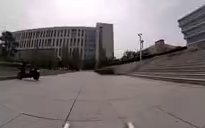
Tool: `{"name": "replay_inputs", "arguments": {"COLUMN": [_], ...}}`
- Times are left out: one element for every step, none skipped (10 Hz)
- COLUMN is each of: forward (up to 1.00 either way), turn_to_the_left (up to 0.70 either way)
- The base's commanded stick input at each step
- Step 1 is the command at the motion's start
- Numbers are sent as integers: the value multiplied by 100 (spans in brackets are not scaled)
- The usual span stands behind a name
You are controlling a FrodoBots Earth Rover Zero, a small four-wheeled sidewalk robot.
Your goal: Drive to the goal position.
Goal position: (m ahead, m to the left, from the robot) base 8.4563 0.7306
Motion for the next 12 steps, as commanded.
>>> {"name": "replay_inputs", "arguments": {"forward": [85, 85, 85, 85, 85, 85, 85, 85, 85, 85, 85, 85], "turn_to_the_left": [0, 0, 0, 0, 0, 0, 0, 0, 0, 0, 0, 0]}}
